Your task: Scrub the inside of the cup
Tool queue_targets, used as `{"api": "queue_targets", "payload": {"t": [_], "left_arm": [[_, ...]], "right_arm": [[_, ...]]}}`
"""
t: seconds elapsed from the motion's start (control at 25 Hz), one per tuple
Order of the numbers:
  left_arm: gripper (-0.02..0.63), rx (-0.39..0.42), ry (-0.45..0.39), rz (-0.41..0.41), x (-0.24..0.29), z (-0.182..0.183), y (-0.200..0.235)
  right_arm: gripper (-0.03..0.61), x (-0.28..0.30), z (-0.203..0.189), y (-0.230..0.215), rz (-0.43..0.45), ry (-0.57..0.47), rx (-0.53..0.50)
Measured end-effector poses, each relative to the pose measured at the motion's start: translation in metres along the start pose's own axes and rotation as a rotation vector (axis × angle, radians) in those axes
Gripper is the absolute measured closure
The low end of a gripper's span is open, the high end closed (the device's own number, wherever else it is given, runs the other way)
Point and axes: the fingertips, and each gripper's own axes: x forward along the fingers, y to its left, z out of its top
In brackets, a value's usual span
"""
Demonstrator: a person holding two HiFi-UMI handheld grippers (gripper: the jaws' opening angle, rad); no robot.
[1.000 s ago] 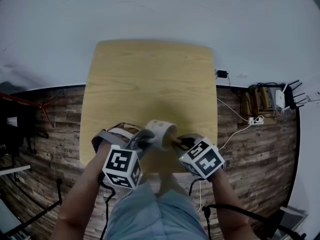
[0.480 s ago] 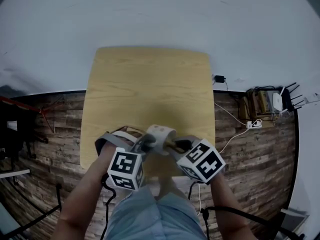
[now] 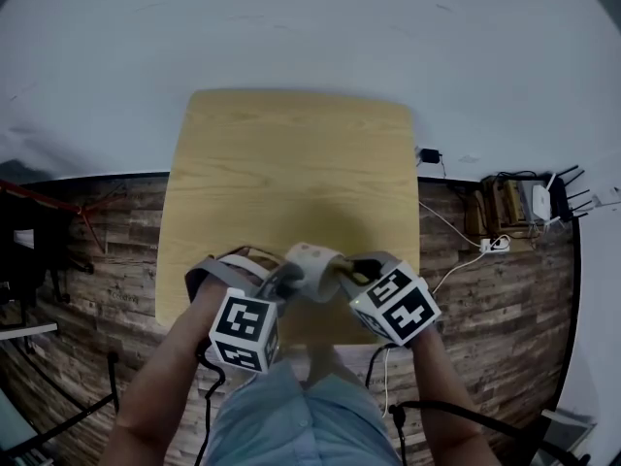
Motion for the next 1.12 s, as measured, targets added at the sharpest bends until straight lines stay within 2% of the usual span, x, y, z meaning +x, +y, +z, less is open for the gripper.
{"api": "queue_targets", "payload": {"t": [0.2,0.4,0.6,0.92,1.12], "left_arm": [[0.543,0.012,0.001,0.013,-0.001,0.003,0.001],[0.543,0.015,-0.008,0.016,0.0,0.007,0.003],[0.543,0.005,-0.009,0.022,0.001,0.005,0.005],[0.543,0.02,-0.016,0.024,0.001,0.004,0.003],[0.543,0.006,-0.034,0.029,0.001,0.0,0.004]], "right_arm": [[0.529,0.012,-0.015,-0.007,-0.021,0.027,-0.01],[0.529,0.019,-0.029,-0.001,-0.015,0.111,-0.025],[0.529,0.025,-0.039,0.013,0.064,0.152,-0.007],[0.531,0.022,-0.025,0.043,0.254,0.047,0.148],[0.531,0.01,-0.004,0.043,0.272,-0.032,0.206]]}}
